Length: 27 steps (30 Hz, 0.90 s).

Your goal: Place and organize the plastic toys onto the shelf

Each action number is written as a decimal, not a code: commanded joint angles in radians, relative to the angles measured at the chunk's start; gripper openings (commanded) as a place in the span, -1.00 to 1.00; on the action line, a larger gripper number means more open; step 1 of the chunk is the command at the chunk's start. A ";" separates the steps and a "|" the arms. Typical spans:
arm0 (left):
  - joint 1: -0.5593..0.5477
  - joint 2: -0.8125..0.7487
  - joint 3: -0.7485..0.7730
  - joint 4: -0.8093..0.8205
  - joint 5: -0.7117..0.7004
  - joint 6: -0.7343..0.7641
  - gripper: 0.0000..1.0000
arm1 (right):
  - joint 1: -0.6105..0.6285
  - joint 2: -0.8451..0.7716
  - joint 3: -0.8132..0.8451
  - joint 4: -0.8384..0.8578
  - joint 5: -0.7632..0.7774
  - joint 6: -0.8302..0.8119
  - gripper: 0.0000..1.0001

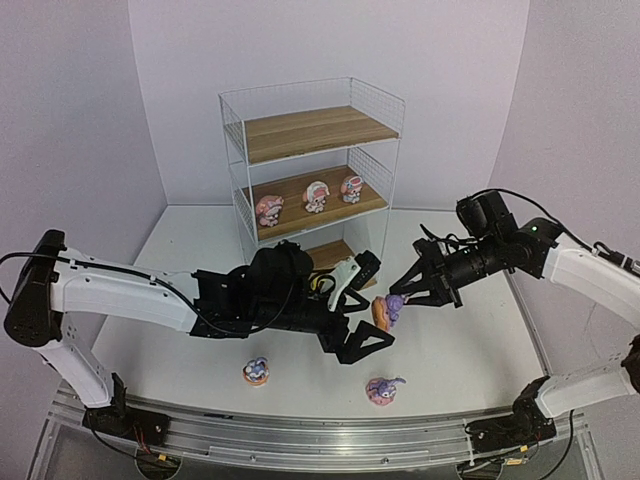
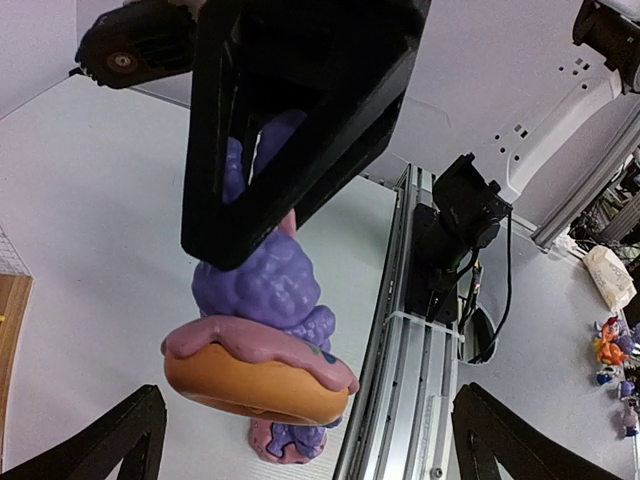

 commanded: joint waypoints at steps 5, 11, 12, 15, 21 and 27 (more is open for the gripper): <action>-0.003 0.038 0.059 0.038 0.042 0.041 0.99 | 0.024 0.016 0.064 0.093 -0.097 0.049 -1.00; -0.003 0.047 0.066 0.059 0.028 0.042 0.98 | 0.031 0.024 0.064 0.094 -0.114 0.042 -1.00; -0.004 0.046 0.065 0.063 0.022 0.042 0.96 | 0.032 0.023 0.062 0.094 -0.118 0.041 -1.00; -0.003 0.045 0.066 0.063 0.032 0.047 0.74 | 0.033 0.024 0.061 0.092 -0.123 0.036 -1.00; -0.004 0.056 0.082 0.049 0.062 0.045 0.01 | 0.033 0.041 0.061 0.090 -0.140 0.025 -1.00; -0.004 0.085 0.119 0.001 0.047 0.023 -0.57 | 0.033 0.048 0.065 0.086 -0.135 0.005 -1.00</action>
